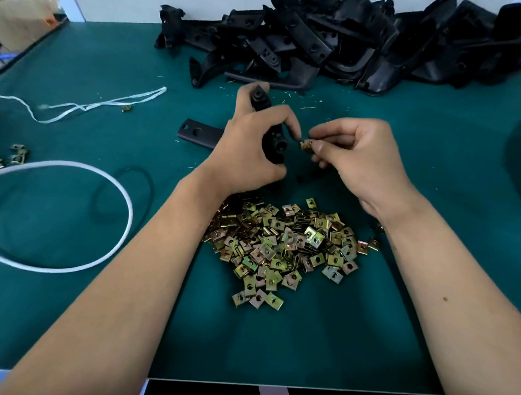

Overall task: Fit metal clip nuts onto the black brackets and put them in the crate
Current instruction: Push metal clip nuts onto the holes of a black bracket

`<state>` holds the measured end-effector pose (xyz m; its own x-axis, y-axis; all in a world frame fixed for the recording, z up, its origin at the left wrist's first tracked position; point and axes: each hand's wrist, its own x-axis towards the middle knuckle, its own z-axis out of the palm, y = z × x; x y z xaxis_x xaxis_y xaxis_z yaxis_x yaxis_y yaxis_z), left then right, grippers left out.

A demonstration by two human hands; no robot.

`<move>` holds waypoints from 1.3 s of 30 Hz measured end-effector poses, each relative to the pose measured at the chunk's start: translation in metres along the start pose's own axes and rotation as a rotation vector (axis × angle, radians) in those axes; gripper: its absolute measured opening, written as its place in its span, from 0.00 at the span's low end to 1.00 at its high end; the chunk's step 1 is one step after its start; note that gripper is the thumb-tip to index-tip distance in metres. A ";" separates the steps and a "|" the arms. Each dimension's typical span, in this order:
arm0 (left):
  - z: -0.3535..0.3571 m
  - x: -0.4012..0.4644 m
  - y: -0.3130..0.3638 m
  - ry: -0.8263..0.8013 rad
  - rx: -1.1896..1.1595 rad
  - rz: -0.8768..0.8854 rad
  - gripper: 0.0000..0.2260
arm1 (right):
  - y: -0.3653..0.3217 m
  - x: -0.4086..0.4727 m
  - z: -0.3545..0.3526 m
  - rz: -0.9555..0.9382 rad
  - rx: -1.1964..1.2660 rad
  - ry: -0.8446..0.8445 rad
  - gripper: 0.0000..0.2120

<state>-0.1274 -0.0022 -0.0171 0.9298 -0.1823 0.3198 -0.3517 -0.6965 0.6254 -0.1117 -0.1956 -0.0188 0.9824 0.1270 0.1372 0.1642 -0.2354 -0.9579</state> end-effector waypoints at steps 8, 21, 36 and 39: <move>0.010 0.002 0.000 0.153 -0.041 0.044 0.07 | -0.002 -0.001 -0.002 0.051 0.082 -0.036 0.05; 0.011 0.007 -0.009 0.178 0.077 0.091 0.08 | 0.001 0.000 0.000 0.065 0.034 -0.003 0.03; 0.005 0.006 -0.019 0.051 0.172 -0.021 0.10 | 0.005 0.001 0.009 -0.289 -0.849 -0.146 0.18; 0.007 0.006 -0.017 0.024 0.184 -0.021 0.11 | 0.002 0.004 0.013 -0.284 -0.890 -0.174 0.15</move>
<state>-0.1146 0.0038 -0.0310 0.9332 -0.1509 0.3261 -0.3040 -0.8155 0.4925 -0.1088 -0.1835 -0.0232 0.8799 0.4173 0.2273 0.4732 -0.8122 -0.3410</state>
